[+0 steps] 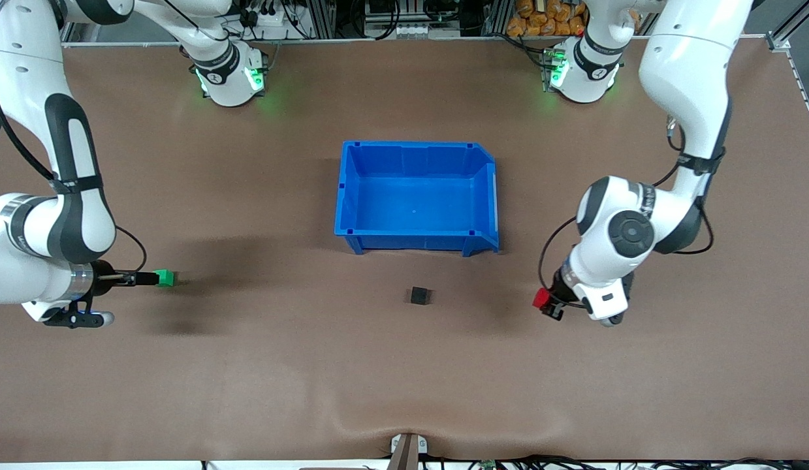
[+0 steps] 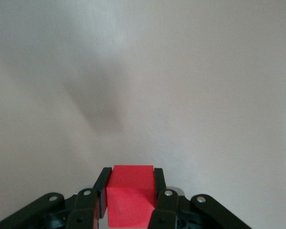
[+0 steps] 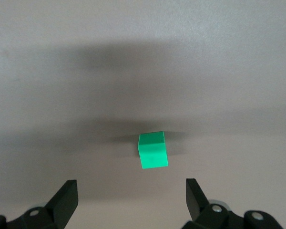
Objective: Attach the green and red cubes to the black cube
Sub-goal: 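Carry the red cube toward the black cube while the right gripper grasps green, then place the red cube against the black cube while the right gripper lifts green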
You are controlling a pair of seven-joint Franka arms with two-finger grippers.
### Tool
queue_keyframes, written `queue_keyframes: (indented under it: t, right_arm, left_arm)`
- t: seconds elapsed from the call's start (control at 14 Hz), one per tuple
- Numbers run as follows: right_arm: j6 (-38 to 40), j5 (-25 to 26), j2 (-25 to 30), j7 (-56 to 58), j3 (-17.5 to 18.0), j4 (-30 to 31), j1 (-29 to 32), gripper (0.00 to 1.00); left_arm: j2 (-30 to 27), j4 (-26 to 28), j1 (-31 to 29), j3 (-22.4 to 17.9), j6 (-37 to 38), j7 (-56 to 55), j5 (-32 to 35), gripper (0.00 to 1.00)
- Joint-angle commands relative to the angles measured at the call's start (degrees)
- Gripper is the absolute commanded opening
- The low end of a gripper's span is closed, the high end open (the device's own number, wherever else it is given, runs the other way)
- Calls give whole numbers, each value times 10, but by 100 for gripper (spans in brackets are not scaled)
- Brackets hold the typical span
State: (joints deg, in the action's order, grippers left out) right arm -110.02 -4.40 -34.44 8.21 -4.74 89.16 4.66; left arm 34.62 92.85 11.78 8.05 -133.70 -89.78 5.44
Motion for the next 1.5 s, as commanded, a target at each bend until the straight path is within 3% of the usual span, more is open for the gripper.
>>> queue_keyframes:
  t: [0.0, 0.36, 0.5, 0.64, 1.14, 1.28, 1.35, 1.42]
  right_arm:
    - [-22, -5, -18, -2, 6, 2, 10, 100]
    - [-25, -5, -29, -2, 7, 13, 10, 100]
    - [-25, -1, -33, 4, 6, 13, 10, 100]
    - [-24, 2, -43, 6, 6, 15, 10, 91]
    - [-60, 2, -57, 30, 6, 30, 16, 91]
    - [-66, 3, -59, 31, 6, 34, 18, 71]
    - [-65, 3, -60, 32, 6, 34, 18, 55]
    - [-66, 3, -60, 32, 6, 34, 18, 44]
  left_arm:
    - [40, -63, 30, -3, 20, -127, -11, 0]
    - [71, -101, 62, -4, 27, -232, -64, 0]
    - [97, -144, 73, -5, 49, -274, -64, 0]
    - [126, -171, 100, -9, 65, -268, -57, 0]
    - [170, -200, 148, -18, 60, -193, -55, 0]
    - [182, -207, 163, -28, 52, -192, -56, 0]
    - [185, -207, 166, -28, 52, -192, -56, 0]
    - [186, -206, 167, -28, 52, -193, -56, 0]
